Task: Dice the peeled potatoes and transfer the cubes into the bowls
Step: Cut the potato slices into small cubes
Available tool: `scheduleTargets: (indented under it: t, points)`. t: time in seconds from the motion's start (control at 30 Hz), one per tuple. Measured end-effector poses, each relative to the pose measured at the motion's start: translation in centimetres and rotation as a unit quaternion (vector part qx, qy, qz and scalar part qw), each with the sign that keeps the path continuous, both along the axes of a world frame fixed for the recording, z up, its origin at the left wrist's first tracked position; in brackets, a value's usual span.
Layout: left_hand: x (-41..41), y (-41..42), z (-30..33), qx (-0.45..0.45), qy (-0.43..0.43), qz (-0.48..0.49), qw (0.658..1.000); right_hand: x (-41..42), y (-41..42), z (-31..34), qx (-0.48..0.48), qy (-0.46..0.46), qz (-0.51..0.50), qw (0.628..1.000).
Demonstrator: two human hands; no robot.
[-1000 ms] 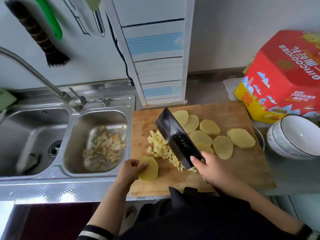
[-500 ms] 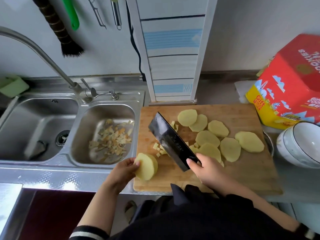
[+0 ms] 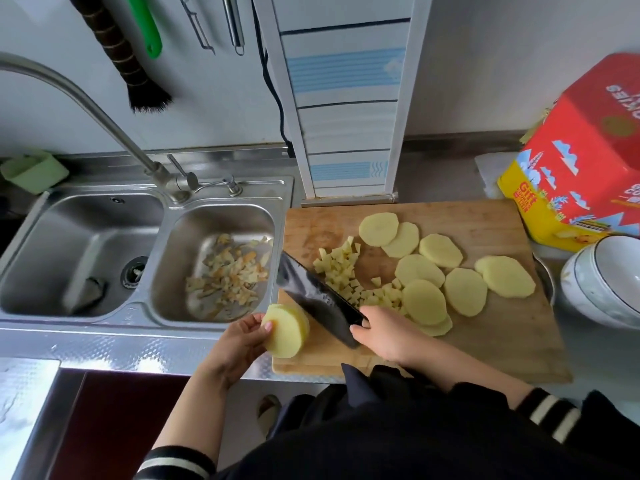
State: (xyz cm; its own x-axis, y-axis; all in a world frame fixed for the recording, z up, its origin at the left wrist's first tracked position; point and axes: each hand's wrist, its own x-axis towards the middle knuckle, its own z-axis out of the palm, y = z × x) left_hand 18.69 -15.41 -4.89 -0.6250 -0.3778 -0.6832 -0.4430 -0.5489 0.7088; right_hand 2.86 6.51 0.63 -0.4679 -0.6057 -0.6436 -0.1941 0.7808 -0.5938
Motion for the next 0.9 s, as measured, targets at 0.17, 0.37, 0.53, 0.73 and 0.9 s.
scheduleTargets:
  t: [0.17, 0.37, 0.53, 0.73, 0.9]
  points:
    - [-1.8, 1.4, -0.1, -0.106, -0.071, -0.061, 0.990, -1.0, -0.3, -0.5, 0.012, 0.032, -0.076, 0.997]
    - [-4.2, 2.5, -0.4, -0.220, -0.130, -0.111, 0.960, -1.6, 0.0, -1.3, 0.015, 0.062, -0.147, 0.987]
    - [-5.4, 2.7, -0.3, -0.309, -0.172, -0.173, 0.919, -2.2, 0.5, -1.4, 0.009, 0.069, -0.180, 0.981]
    - [-6.3, 3.5, 0.8, -0.456, -0.169, -0.130, 0.864, -3.5, 2.9, -0.3, -0.018, 0.036, -0.188, 0.981]
    - [-7.2, 3.2, 1.5, -0.444, -0.102, -0.022, 0.890, -3.9, 6.6, 0.7, -0.014, 0.018, -0.141, 0.990]
